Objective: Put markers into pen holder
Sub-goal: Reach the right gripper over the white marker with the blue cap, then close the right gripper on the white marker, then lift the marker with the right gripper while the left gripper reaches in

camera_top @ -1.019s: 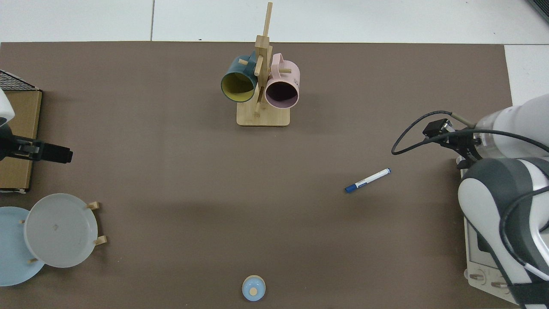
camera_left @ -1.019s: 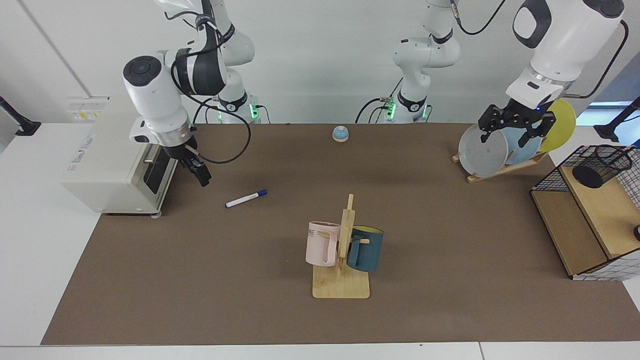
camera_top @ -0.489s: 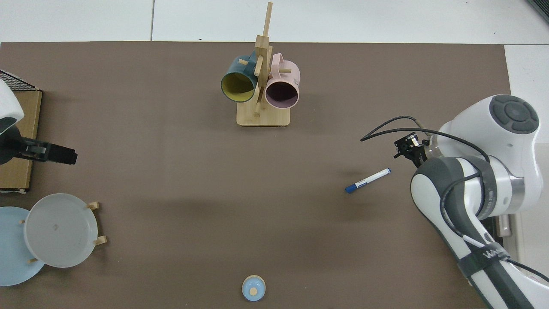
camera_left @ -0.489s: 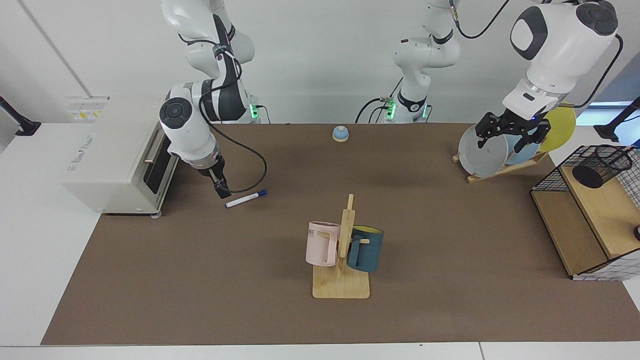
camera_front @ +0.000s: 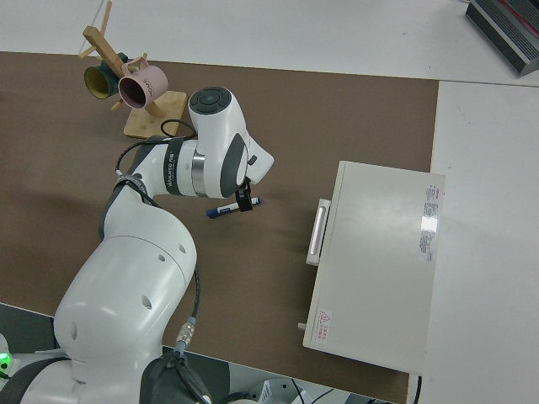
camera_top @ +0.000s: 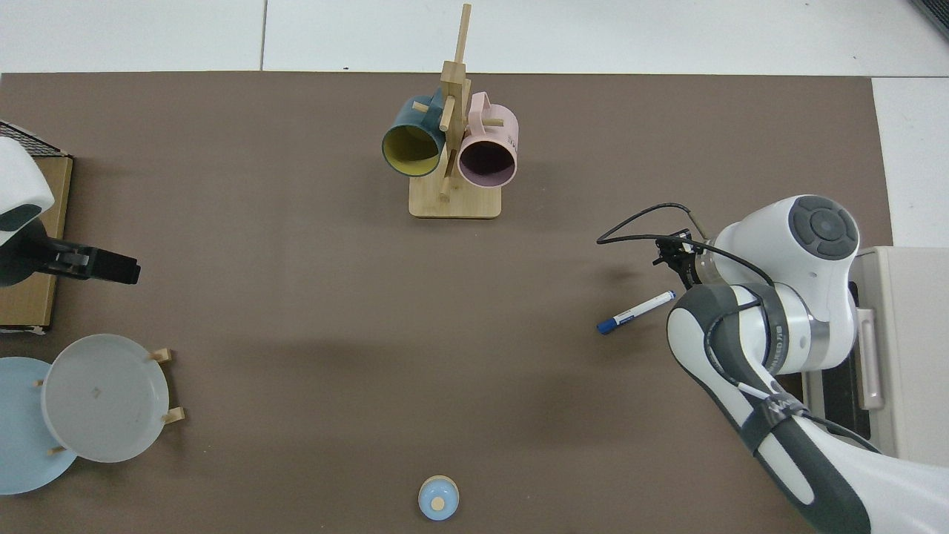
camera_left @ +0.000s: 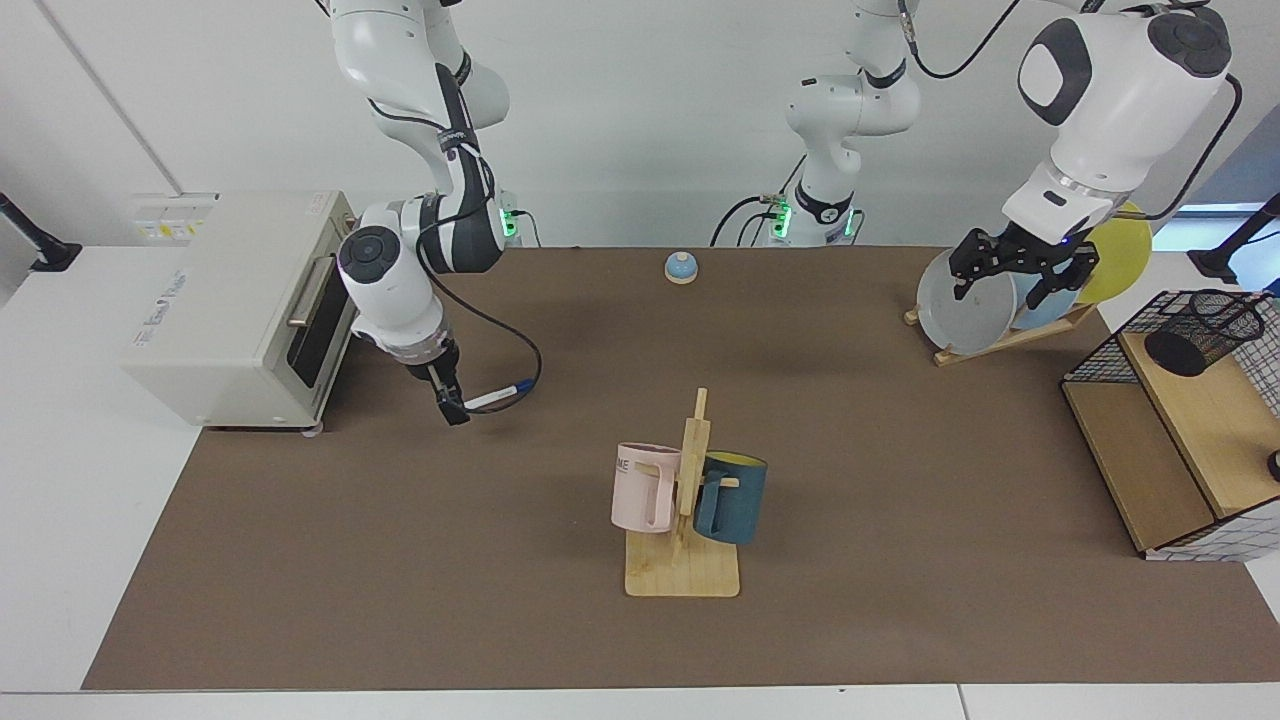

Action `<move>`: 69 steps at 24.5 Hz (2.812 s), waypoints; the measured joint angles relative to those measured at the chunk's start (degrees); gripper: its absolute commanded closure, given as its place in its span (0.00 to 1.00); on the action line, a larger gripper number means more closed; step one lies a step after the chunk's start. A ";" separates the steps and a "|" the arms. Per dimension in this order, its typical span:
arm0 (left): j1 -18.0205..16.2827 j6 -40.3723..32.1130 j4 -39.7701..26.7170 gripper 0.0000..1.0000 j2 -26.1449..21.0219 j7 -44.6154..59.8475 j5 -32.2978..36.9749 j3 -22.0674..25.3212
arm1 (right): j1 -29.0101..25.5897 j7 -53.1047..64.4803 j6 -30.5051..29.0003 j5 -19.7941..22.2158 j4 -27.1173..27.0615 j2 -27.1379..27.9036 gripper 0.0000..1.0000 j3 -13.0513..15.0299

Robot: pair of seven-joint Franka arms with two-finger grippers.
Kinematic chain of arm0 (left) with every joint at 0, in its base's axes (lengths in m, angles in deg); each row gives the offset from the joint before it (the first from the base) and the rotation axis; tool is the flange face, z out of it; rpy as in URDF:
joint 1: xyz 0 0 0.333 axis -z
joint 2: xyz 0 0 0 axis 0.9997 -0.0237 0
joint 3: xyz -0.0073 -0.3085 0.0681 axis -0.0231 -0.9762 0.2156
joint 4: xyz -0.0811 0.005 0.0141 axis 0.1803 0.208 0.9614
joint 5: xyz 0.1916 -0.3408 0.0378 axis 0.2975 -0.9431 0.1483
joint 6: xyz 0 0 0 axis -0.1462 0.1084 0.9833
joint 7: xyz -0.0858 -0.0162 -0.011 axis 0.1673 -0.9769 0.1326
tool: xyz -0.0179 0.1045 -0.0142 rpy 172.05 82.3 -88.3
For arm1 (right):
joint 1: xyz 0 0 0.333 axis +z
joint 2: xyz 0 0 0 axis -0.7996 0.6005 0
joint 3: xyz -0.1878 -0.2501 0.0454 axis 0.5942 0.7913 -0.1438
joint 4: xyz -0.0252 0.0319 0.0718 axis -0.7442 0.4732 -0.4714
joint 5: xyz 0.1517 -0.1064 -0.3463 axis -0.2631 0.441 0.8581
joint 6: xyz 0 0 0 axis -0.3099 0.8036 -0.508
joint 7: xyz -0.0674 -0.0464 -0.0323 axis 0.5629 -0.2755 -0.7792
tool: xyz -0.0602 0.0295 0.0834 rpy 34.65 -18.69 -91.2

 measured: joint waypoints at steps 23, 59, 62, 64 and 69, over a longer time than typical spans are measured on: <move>0.00 0.01 -0.49 0.00 0.01 0.18 0.00 0.07 | 0.58 6.10 -3.13 -4.50 3.80 1.97 0.01 0.29; 0.01 0.01 -0.52 0.00 0.02 1.17 0.00 0.26 | -0.33 9.00 -5.12 -7.96 3.69 2.50 1.00 0.34; 0.07 0.05 -0.52 0.00 0.02 0.48 0.00 0.24 | -0.32 9.01 -2.58 -8.52 2.36 2.17 1.00 0.33; 0.10 0.13 -0.52 0.00 0.03 -1.32 0.00 0.20 | -0.32 9.02 0.09 -8.81 0.84 1.61 1.00 0.33; 0.11 0.20 -0.52 0.00 0.03 -7.93 0.00 0.19 | -0.32 9.02 6.72 -12.18 -3.28 -0.90 1.00 0.34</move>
